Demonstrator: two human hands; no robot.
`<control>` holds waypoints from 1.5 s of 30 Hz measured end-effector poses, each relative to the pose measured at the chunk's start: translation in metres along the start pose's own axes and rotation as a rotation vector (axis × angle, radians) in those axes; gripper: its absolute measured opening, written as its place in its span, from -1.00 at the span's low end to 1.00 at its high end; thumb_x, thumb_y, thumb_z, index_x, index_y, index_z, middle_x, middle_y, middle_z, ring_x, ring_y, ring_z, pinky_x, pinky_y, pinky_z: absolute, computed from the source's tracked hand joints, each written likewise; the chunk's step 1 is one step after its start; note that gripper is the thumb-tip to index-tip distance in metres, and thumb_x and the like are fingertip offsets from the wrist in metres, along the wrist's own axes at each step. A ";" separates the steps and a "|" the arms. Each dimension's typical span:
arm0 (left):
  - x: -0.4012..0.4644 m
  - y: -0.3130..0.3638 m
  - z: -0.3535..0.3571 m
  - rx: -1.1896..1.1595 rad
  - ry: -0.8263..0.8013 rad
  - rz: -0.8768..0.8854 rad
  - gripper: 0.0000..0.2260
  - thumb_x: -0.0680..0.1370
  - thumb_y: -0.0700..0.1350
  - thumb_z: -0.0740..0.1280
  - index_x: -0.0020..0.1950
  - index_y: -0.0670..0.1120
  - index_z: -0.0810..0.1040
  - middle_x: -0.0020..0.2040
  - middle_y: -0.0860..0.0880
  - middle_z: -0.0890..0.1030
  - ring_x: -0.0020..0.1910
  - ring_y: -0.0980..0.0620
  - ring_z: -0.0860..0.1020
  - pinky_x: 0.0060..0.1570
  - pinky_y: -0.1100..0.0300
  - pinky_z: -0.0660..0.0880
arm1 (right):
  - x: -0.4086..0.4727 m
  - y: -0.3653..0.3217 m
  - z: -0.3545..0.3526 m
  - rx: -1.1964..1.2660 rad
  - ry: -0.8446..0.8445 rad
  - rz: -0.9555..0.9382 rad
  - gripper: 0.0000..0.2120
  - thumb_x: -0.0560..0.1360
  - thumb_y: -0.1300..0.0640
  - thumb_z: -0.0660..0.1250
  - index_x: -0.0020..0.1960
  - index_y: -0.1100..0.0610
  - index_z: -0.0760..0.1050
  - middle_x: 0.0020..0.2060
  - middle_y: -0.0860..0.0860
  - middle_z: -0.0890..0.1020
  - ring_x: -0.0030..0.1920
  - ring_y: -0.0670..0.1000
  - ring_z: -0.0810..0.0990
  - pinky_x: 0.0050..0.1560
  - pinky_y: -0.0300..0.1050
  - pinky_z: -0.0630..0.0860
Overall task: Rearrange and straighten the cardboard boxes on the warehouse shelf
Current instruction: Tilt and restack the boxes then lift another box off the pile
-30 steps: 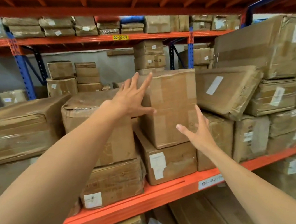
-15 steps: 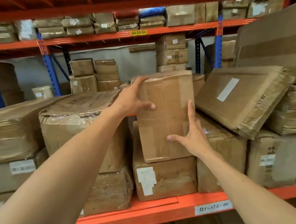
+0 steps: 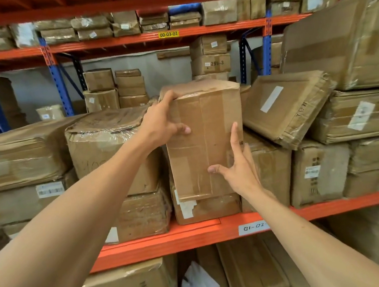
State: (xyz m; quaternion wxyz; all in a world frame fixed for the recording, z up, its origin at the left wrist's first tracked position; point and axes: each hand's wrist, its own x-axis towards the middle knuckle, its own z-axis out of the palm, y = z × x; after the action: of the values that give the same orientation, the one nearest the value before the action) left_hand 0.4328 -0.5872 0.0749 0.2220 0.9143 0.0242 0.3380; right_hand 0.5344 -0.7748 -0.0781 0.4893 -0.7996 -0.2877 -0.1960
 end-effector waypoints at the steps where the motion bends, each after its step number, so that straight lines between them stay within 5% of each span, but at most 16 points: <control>1: -0.009 0.004 -0.005 -0.005 -0.005 0.004 -0.32 0.32 -0.04 0.64 0.35 0.09 0.39 0.22 -0.11 0.53 0.21 -0.16 0.48 0.24 -0.13 0.46 | -0.010 -0.006 -0.003 0.000 0.010 0.001 0.23 0.36 -0.29 0.58 0.51 -0.53 -0.42 0.51 0.26 0.30 0.24 0.34 0.57 0.25 0.34 0.50; 6: -0.051 0.025 -0.026 -0.013 -0.038 0.029 -0.31 0.31 -0.03 0.65 0.35 0.13 0.40 0.21 -0.12 0.55 0.20 -0.19 0.50 0.23 -0.12 0.47 | -0.060 -0.021 -0.016 0.031 0.053 0.010 0.21 0.34 -0.31 0.56 0.54 -0.52 -0.37 0.51 0.25 0.31 0.35 0.34 0.50 0.22 0.22 0.47; 10: -0.075 0.037 -0.037 -0.005 -0.052 0.062 -0.29 0.31 -0.01 0.64 0.37 0.15 0.39 0.27 -0.10 0.51 0.26 -0.16 0.45 0.26 -0.14 0.45 | -0.091 -0.026 -0.016 0.164 0.103 -0.024 0.13 0.35 -0.31 0.53 0.57 -0.52 -0.26 0.57 0.07 0.21 0.48 0.12 0.35 0.25 -0.02 0.34; 15: -0.080 0.045 -0.045 0.199 -0.069 0.053 -0.18 0.32 0.12 0.63 0.49 0.21 0.31 0.64 -0.21 0.00 0.55 -0.27 0.19 0.43 -0.17 0.30 | -0.126 -0.013 0.011 0.311 0.183 0.084 0.15 0.31 -0.32 0.59 0.58 -0.52 -0.18 0.65 -0.11 -0.22 0.63 0.06 0.03 0.41 -0.03 0.23; 19: -0.061 0.057 -0.056 0.619 -0.152 0.177 -0.01 0.35 0.30 0.52 0.59 0.37 -0.06 0.64 -0.14 -0.28 0.40 -0.34 0.42 0.25 -0.22 0.46 | -0.138 0.000 0.032 0.371 0.164 0.147 0.28 0.21 -0.33 0.65 0.58 -0.52 -0.23 0.64 -0.11 -0.32 0.63 0.10 0.04 0.40 0.00 0.23; 22: -0.038 0.070 -0.062 0.815 -0.283 0.217 0.08 0.33 0.39 0.47 0.49 0.47 -0.35 0.64 -0.21 -0.18 0.34 -0.39 0.47 0.23 -0.18 0.50 | -0.134 -0.001 0.041 0.392 0.167 0.171 0.34 0.19 -0.32 0.67 0.58 -0.49 -0.29 0.65 -0.07 -0.27 0.64 0.06 0.03 0.45 0.08 0.28; 25: -0.012 0.081 -0.066 0.936 -0.414 0.198 0.19 0.22 0.46 0.48 0.38 0.51 -0.51 0.62 -0.26 0.10 0.38 -0.39 0.42 0.33 -0.21 0.44 | -0.129 -0.002 0.048 0.419 0.198 0.175 0.36 0.18 -0.31 0.68 0.59 -0.48 -0.30 0.64 -0.12 -0.18 0.54 -0.13 0.08 0.41 -0.05 0.28; 29: 0.008 0.090 -0.058 0.821 -0.553 0.163 0.31 0.11 0.43 0.53 0.46 0.43 -0.46 0.57 -0.12 0.31 0.48 -0.24 0.35 0.45 -0.22 0.27 | -0.125 0.005 0.053 0.426 0.235 0.135 0.38 0.18 -0.28 0.70 0.59 -0.47 -0.29 0.53 -0.26 -0.06 0.47 -0.23 0.12 0.36 -0.16 0.29; 36: 0.006 0.079 -0.052 0.856 -0.441 0.270 0.18 0.22 0.47 0.44 0.50 0.41 -0.41 0.29 -0.15 0.60 0.13 -0.20 0.59 0.12 -0.06 0.51 | -0.120 0.004 0.055 0.464 0.251 0.137 0.40 0.13 -0.24 0.70 0.59 -0.48 -0.28 0.45 -0.16 0.05 0.37 -0.30 0.16 0.06 -0.64 0.30; 41: -0.006 0.074 -0.057 0.837 -0.326 0.444 0.12 0.43 0.27 0.48 0.46 0.40 -0.49 0.43 -0.10 0.51 0.04 -0.15 0.62 -0.13 0.05 0.50 | -0.116 0.004 0.045 0.426 0.271 0.062 0.36 0.13 -0.16 0.69 0.60 -0.48 -0.17 0.43 -0.10 0.13 0.37 -0.26 0.22 0.26 -0.47 0.35; 43: -0.008 0.070 -0.069 0.809 -0.295 0.466 0.01 0.48 0.25 0.44 0.48 0.45 -0.40 0.34 -0.10 0.55 0.00 -0.09 0.58 -0.17 0.08 0.44 | -0.106 0.005 0.030 0.387 0.264 -0.029 0.31 0.13 -0.12 0.70 0.63 -0.44 -0.07 0.37 -0.17 0.13 0.31 -0.35 0.28 0.18 -0.60 0.33; 45: -0.011 0.064 -0.085 0.776 -0.288 0.424 -0.16 0.52 0.29 0.36 0.51 0.50 -0.24 0.19 -0.07 0.54 0.01 -0.05 0.53 -0.09 0.03 0.48 | -0.093 0.001 0.004 0.358 0.212 -0.101 0.25 0.14 -0.16 0.68 0.61 -0.47 0.00 0.34 -0.27 0.11 0.34 -0.38 0.27 0.21 -0.52 0.38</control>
State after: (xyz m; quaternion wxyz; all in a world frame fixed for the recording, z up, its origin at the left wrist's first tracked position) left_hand 0.3640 -0.6138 0.1527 -0.2094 0.9522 -0.0695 0.2114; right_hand 0.4649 -0.7966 -0.1358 0.6408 -0.6592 -0.3046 -0.2492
